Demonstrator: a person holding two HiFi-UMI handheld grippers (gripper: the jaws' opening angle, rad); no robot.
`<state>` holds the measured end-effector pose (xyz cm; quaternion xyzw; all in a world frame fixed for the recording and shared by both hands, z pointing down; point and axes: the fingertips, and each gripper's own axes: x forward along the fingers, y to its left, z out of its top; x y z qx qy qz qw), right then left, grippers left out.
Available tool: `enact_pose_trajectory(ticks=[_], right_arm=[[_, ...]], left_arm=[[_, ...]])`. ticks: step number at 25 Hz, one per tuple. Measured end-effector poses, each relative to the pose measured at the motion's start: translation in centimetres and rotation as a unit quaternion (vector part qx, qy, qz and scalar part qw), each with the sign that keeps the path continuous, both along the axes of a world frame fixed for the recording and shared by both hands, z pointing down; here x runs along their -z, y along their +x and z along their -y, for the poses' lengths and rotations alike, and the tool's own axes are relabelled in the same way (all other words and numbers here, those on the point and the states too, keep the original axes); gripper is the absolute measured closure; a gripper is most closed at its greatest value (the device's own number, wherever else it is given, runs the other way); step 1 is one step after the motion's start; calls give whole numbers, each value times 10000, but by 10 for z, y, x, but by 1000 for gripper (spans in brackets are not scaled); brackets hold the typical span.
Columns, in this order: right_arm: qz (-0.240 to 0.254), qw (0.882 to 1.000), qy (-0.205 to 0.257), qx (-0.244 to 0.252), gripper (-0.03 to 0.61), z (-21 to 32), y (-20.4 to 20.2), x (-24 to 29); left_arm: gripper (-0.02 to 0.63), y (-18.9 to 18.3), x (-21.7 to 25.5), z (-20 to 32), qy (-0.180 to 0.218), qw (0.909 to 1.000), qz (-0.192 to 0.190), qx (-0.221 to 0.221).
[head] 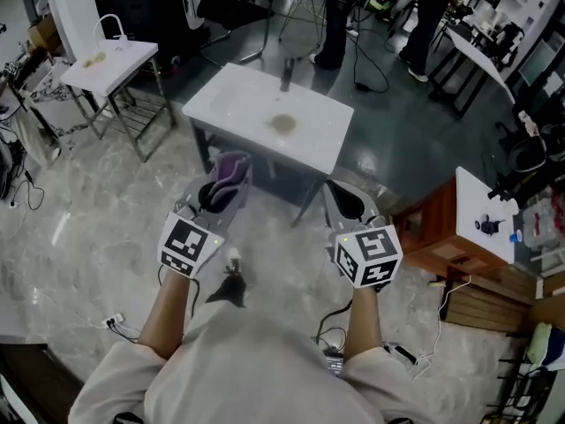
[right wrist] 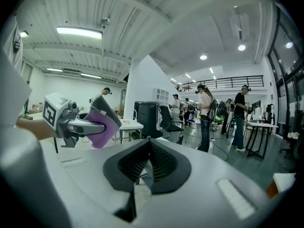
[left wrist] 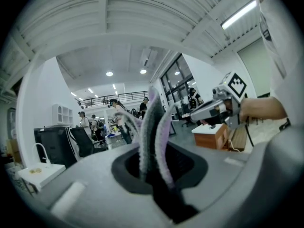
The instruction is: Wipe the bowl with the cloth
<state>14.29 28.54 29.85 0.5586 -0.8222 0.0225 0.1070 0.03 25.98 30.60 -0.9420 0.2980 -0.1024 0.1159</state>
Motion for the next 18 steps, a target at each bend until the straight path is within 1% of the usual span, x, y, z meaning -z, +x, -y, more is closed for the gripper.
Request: enact_pose_trajectory(ticks=[4,8,11,15,18], right_arm=[[-138,9998,17,-123,573,52,7,-9],[-206,9995,181,-133,574,108,11,-5],[-333,9993,115,-146,574,153,10,-7],[-353,9991,62,-209,574,216,9,-5],[-487,9986,47,-186,571,259,6,-6]], left_arm=[[546,3,-10,54,-56,10000,-13,-10],[548,9,-13,113,-99,9999,-46,-49],[548,13,-14,160,-155,9998,-55,-123],[548,15,-11,228,-183,9996,-84,-198],[546,16,-9,271,-198,9995,-76,-252]])
